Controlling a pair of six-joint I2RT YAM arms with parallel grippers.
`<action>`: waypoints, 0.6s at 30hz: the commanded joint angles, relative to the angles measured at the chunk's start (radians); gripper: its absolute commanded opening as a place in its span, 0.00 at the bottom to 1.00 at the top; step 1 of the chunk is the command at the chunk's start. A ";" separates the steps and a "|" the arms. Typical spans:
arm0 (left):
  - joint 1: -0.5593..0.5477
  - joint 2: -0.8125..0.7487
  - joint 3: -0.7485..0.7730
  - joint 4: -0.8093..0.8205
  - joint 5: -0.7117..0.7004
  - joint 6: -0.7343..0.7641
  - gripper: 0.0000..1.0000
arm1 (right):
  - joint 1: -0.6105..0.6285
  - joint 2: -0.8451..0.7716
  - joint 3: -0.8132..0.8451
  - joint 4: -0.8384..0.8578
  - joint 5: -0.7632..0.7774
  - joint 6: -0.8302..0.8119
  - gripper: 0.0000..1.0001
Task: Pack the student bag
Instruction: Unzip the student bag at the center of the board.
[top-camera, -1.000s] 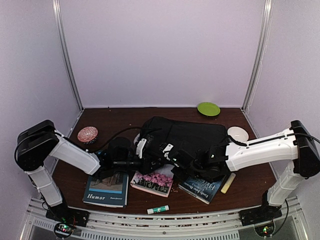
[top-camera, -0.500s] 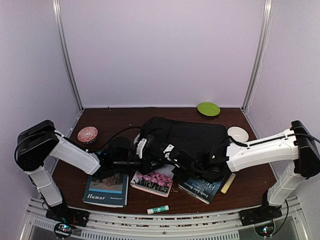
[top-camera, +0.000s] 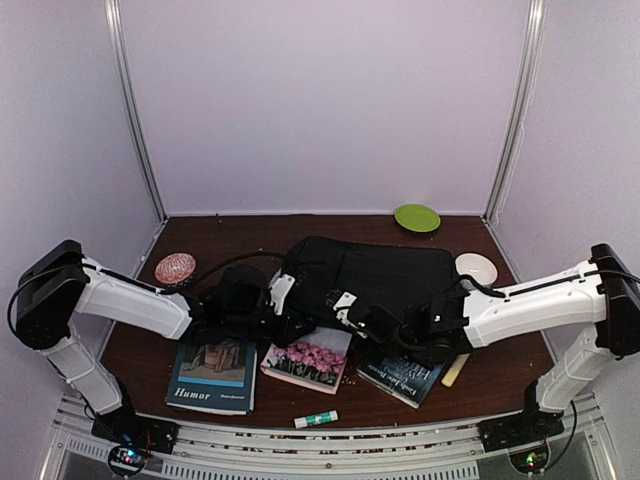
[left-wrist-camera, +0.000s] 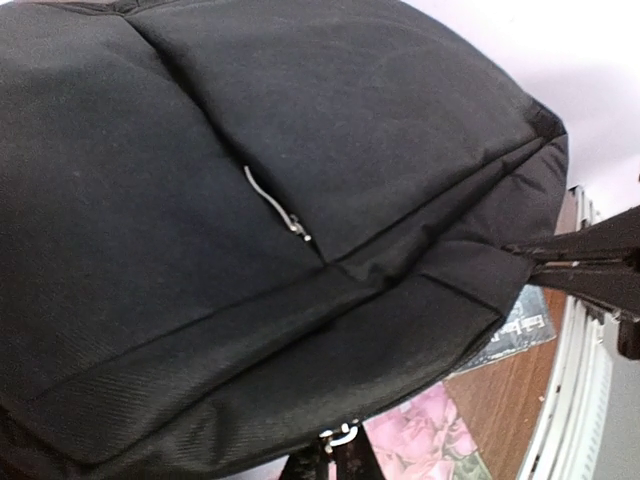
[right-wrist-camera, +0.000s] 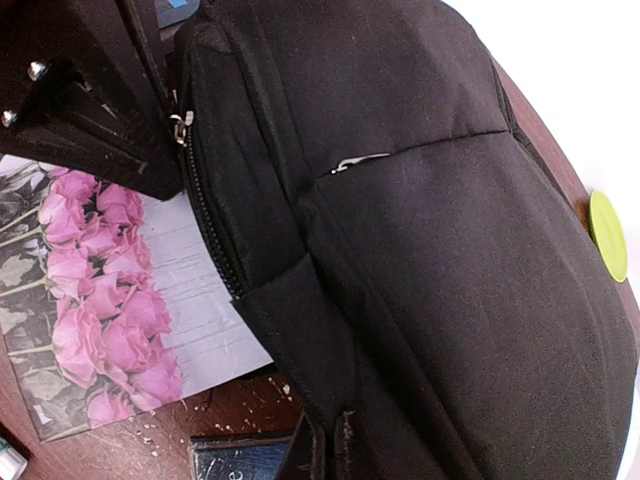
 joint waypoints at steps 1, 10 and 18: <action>0.015 -0.040 0.056 -0.190 -0.145 0.080 0.00 | 0.005 -0.066 -0.033 -0.023 0.064 -0.030 0.00; 0.026 -0.107 0.095 -0.408 -0.265 0.150 0.00 | 0.005 -0.146 -0.138 -0.013 0.087 -0.034 0.00; 0.075 -0.114 0.087 -0.410 -0.270 0.130 0.00 | 0.004 -0.197 -0.207 -0.010 0.110 0.057 0.00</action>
